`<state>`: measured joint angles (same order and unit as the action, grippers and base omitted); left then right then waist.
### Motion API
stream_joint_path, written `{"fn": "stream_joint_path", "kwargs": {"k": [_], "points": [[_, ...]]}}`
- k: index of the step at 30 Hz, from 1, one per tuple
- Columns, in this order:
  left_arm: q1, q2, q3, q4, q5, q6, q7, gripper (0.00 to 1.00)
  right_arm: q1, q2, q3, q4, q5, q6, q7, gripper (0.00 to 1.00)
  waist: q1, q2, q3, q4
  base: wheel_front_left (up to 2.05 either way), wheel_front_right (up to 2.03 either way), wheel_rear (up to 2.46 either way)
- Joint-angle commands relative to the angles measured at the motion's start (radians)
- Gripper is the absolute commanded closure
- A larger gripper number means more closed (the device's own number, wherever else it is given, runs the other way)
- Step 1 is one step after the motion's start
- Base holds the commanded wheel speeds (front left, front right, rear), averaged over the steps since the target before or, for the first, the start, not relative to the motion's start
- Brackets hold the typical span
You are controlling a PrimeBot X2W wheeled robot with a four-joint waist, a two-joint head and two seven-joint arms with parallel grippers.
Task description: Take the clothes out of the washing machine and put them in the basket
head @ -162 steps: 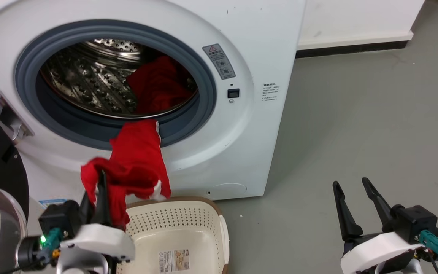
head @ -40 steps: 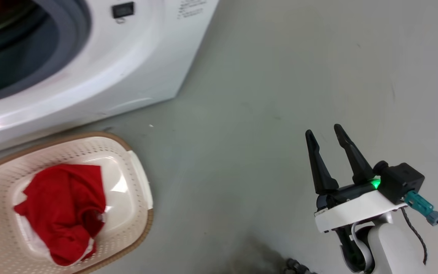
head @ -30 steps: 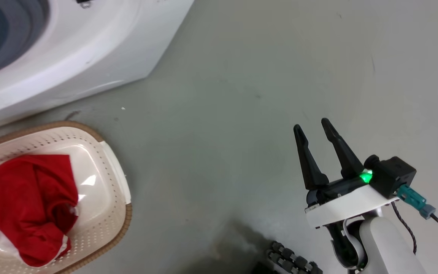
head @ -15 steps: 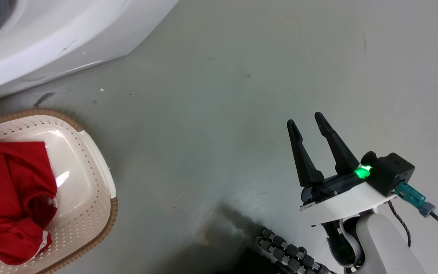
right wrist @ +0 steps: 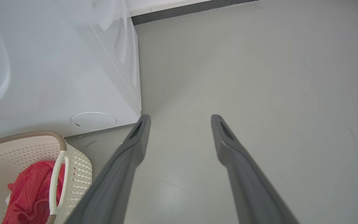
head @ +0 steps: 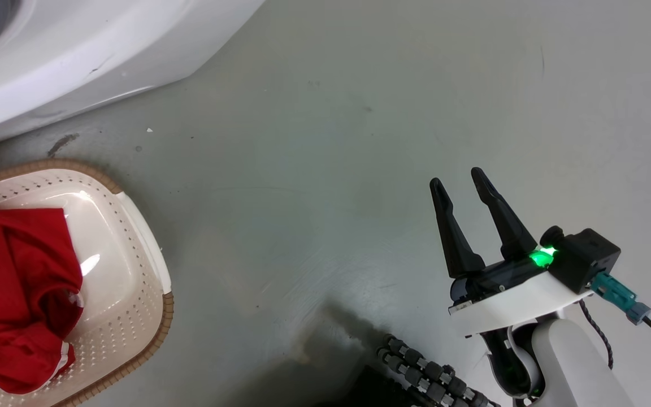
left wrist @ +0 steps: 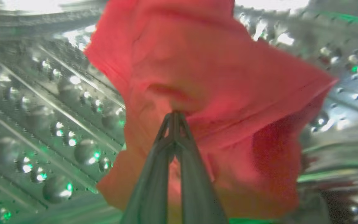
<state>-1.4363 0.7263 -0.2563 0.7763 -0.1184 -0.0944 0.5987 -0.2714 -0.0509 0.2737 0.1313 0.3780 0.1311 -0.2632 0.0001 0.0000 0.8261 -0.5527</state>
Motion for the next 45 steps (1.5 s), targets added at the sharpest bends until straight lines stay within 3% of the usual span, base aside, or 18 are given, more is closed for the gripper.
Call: {"fn": "stream_joint_path", "kwargs": {"k": [1, 14, 30, 36, 45], "points": [[0.012, 0.006, 0.002, -0.005, 0.002, 0.009, -0.02, 1.0, -0.003, 0.001, -0.001, 0.001, 0.001, -0.001, -0.002, 0.0, -0.0001, 0.0, -0.004, -0.002, 0.0, 0.0, 0.0], [0.077, 0.026, 0.054, 0.014, -0.038, 0.081, -0.355, 1.0, -0.024, 0.001, 0.003, 0.013, -0.007, -0.001, -0.002, 0.0, -0.0001, 0.0, -0.059, -0.015, 0.0, 0.0, 0.0], [0.312, -0.077, 0.102, 0.144, -0.14, 0.092, -0.783, 1.0, 0.016, 0.001, -0.059, 0.029, -0.066, -0.001, -0.002, 0.0, -0.0001, 0.0, -0.234, 0.066, 0.0, 0.0, 0.0], [0.423, -0.126, 0.123, 0.141, -0.181, 0.09, -0.848, 1.0, 0.043, 0.001, -0.082, 0.044, -0.09, -0.001, -0.002, 0.0, -0.0001, 0.0, -0.331, 0.097, 0.0, 0.0, 0.0], [0.569, -0.172, 0.149, 0.032, -0.211, 0.11, -0.864, 1.0, 0.079, 0.001, -0.104, 0.041, -0.126, -0.001, 0.006, 0.0, -0.0001, 0.0, -0.414, 0.128, 0.0, 0.0, 0.0]]}}
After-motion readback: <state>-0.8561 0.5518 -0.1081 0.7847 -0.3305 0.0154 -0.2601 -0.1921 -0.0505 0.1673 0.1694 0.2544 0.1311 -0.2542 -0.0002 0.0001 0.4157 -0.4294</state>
